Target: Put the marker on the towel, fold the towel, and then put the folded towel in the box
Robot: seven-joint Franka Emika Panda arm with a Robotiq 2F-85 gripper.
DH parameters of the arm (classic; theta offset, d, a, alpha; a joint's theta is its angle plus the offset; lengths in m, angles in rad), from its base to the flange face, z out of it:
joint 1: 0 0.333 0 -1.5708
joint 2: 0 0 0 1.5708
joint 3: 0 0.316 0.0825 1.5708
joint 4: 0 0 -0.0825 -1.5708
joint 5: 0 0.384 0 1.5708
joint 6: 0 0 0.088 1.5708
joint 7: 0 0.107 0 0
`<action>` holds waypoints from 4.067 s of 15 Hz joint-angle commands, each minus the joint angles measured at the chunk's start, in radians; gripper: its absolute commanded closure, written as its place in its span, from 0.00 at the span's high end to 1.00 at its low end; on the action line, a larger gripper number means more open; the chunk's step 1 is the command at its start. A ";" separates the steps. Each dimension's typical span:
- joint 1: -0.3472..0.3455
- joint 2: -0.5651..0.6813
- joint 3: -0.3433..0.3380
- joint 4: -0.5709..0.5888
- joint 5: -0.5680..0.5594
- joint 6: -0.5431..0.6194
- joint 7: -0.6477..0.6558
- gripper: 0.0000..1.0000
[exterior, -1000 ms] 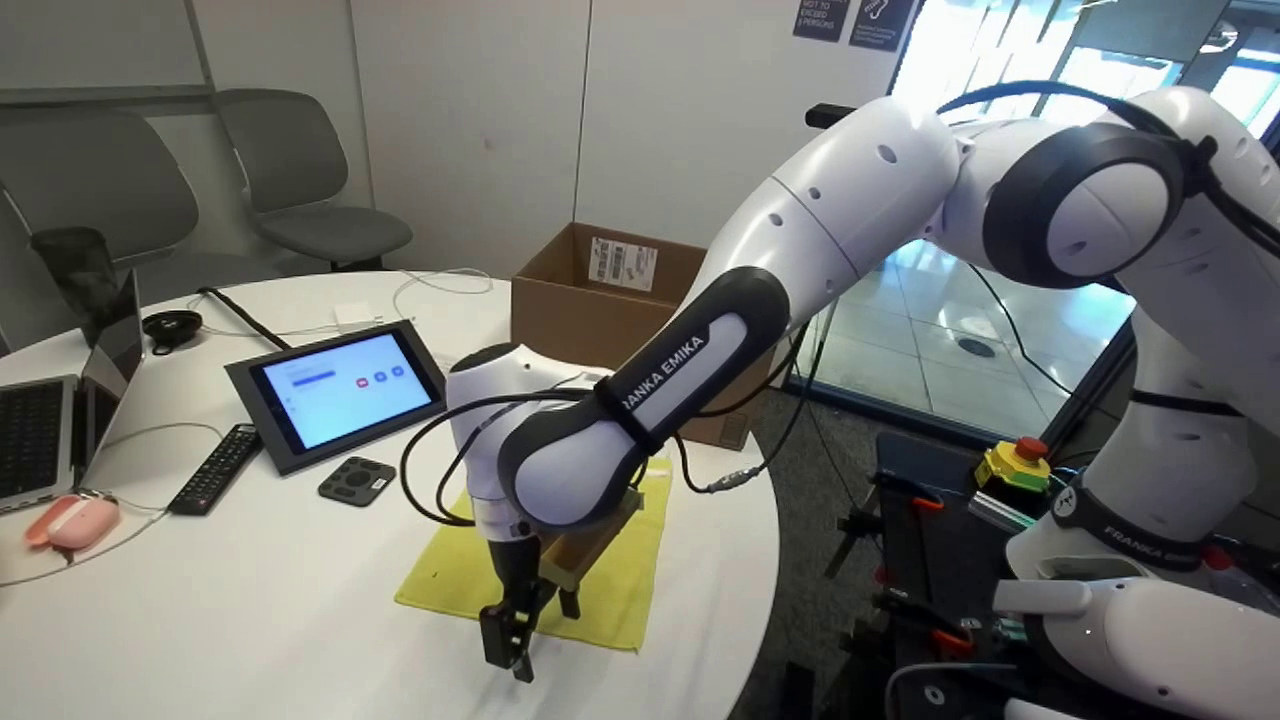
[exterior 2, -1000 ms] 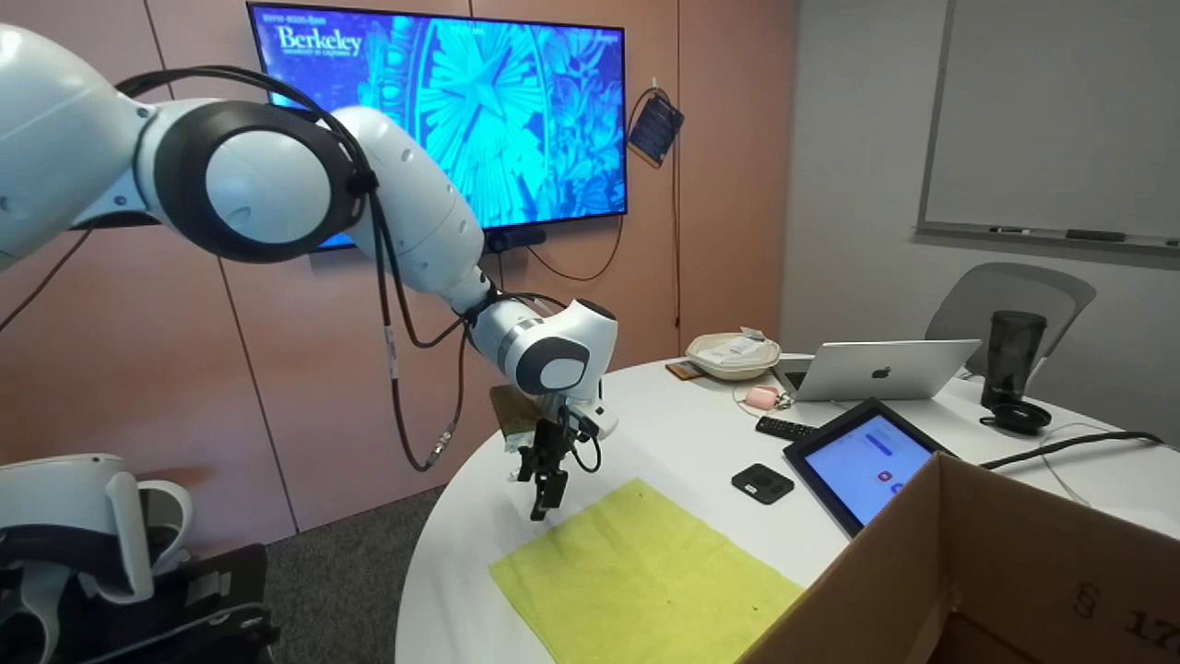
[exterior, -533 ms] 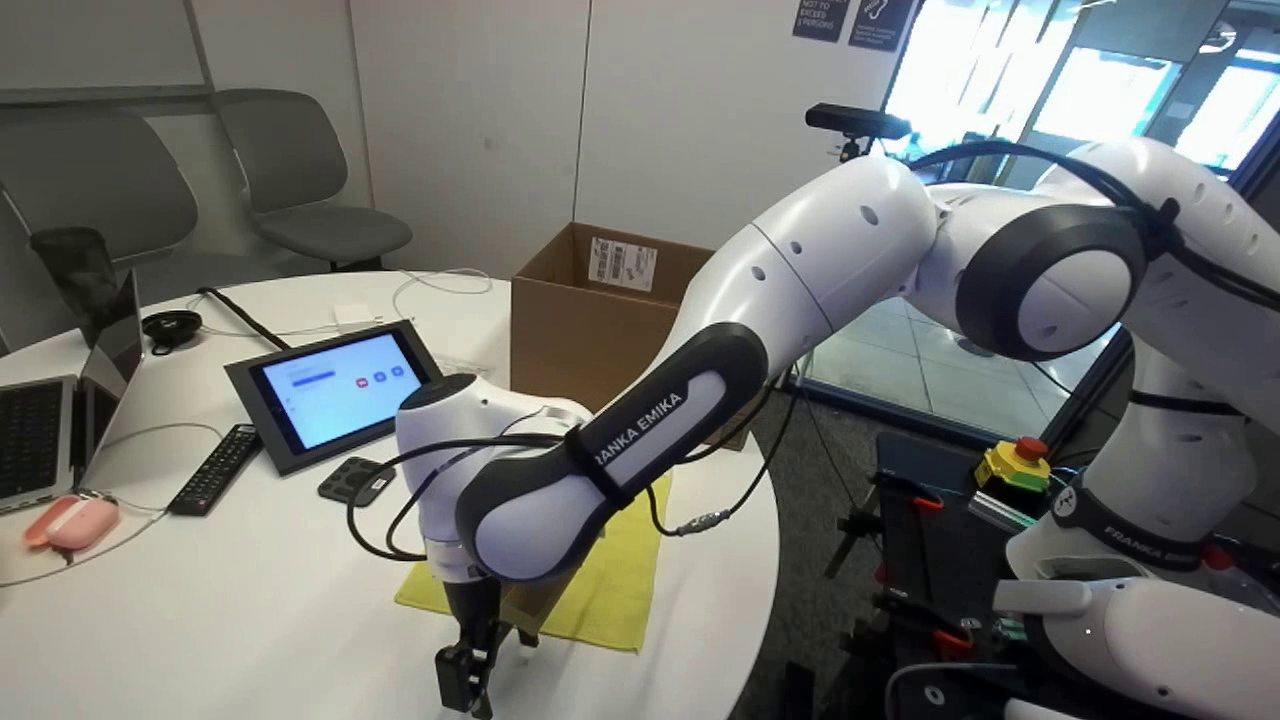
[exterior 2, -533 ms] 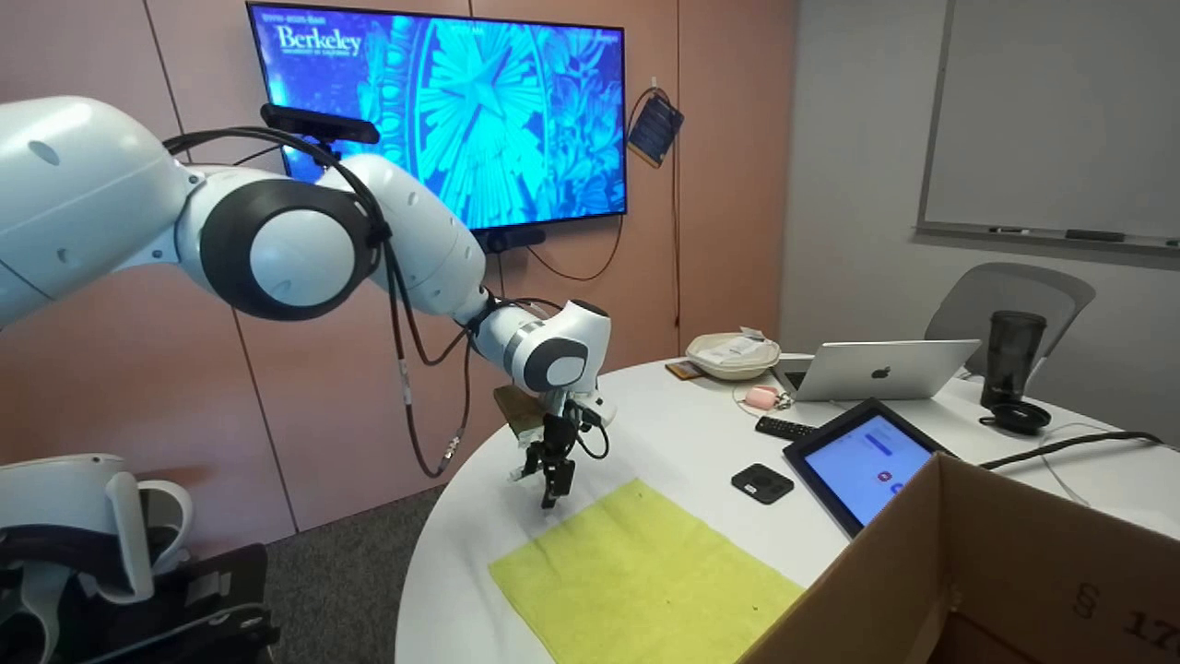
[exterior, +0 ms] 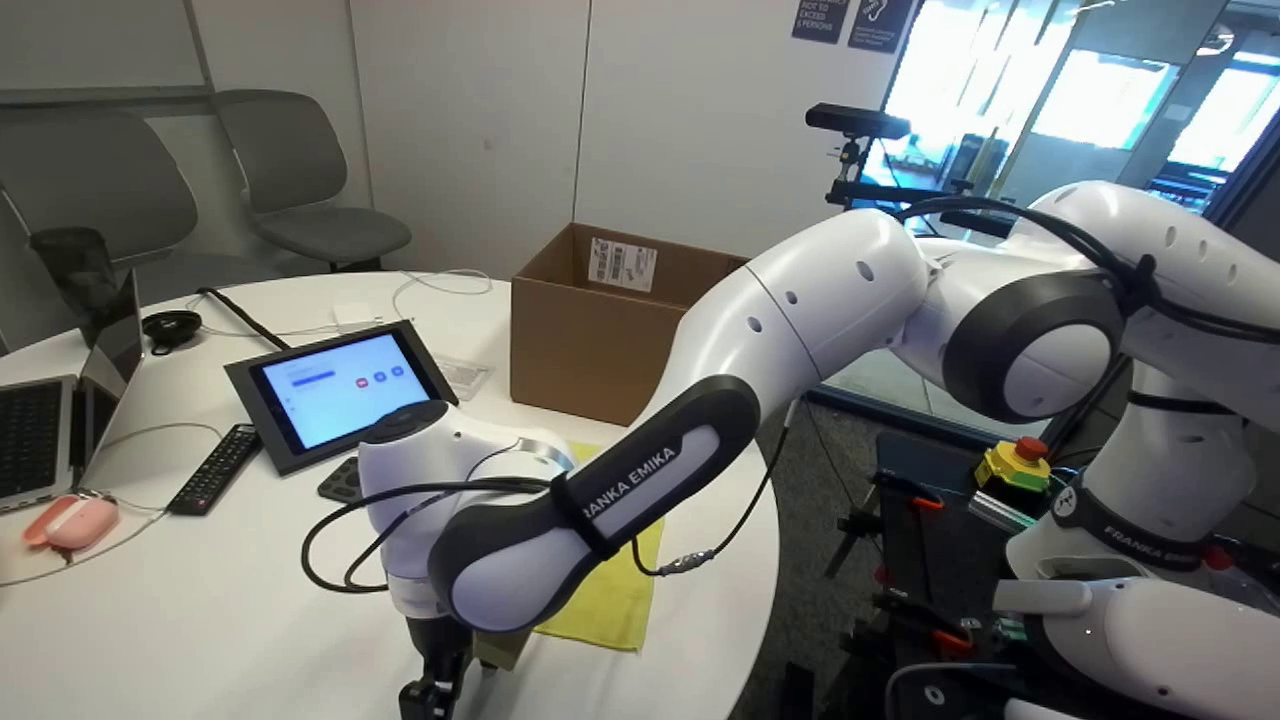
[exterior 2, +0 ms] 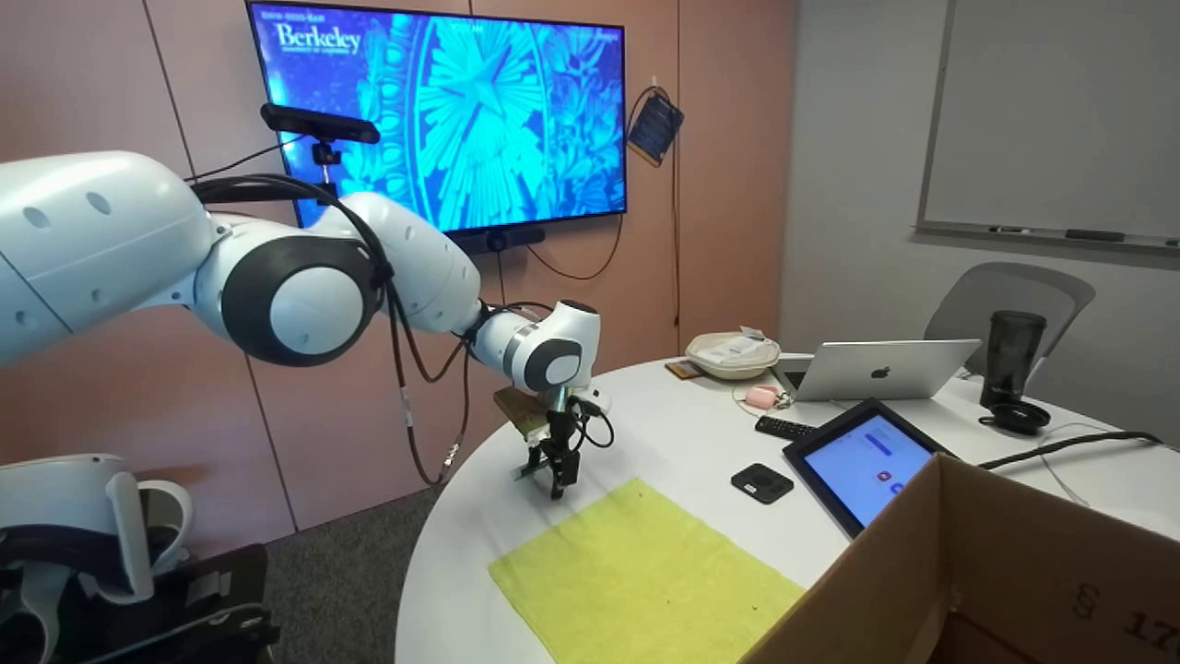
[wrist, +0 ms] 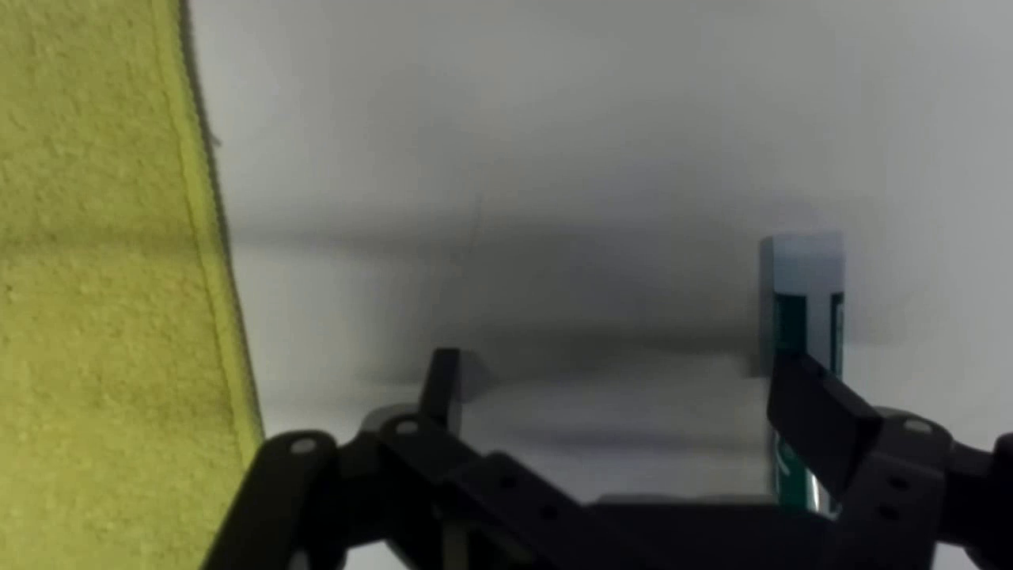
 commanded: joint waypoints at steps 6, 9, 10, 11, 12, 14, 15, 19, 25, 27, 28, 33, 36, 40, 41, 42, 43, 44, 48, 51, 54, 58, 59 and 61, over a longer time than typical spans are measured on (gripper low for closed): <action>0.009 0.081 0.021 0.194 -0.009 -0.076 -0.069 1.00; 0.028 0.110 0.024 0.229 -0.011 -0.082 -0.071 1.00; 0.037 0.126 0.024 0.244 -0.013 -0.082 -0.071 1.00; 0.043 0.137 0.027 0.257 -0.012 -0.090 -0.076 1.00; 0.051 0.149 0.024 0.269 -0.014 -0.090 -0.072 1.00; 0.062 0.169 0.022 0.295 -0.016 -0.091 -0.070 1.00; 0.067 0.175 0.018 0.308 -0.020 -0.093 -0.067 1.00; 0.079 0.195 0.002 0.352 -0.037 -0.124 -0.061 0.67; 0.070 0.210 -0.002 0.415 -0.032 -0.209 -0.053 0.21; 0.067 0.188 -0.012 0.387 -0.028 -0.208 -0.050 0.09; 0.066 0.184 -0.015 0.384 -0.029 -0.217 -0.047 0.08; 0.050 0.157 -0.023 0.364 -0.023 -0.258 -0.039 0.11; 0.023 0.125 -0.020 0.335 -0.014 -0.267 -0.044 0.11; -0.025 0.085 -0.012 0.303 -0.001 -0.280 -0.055 0.11; -0.036 0.079 -0.012 0.300 0.001 -0.285 -0.053 0.11; -0.050 0.071 -0.012 0.291 0.003 -0.288 -0.053 0.11; -0.064 0.062 -0.012 0.283 0.004 -0.296 -0.052 0.11; -0.078 0.054 -0.013 0.272 0.005 -0.304 -0.049 0.11; -0.139 0.026 -0.019 0.212 0.006 -0.341 -0.042 0.11; -0.181 0.006 -0.020 0.155 0.005 -0.352 -0.043 0.11; -0.207 -0.016 -0.028 0.085 -0.008 -0.326 -0.044 0.11; -0.216 -0.049 -0.050 0.000 -0.024 -0.303 -0.036 0.11; -0.216 -0.059 -0.054 -0.022 -0.024 -0.298 -0.035 0.11; -0.217 -0.086 -0.063 -0.064 -0.024 -0.293 -0.036 0.11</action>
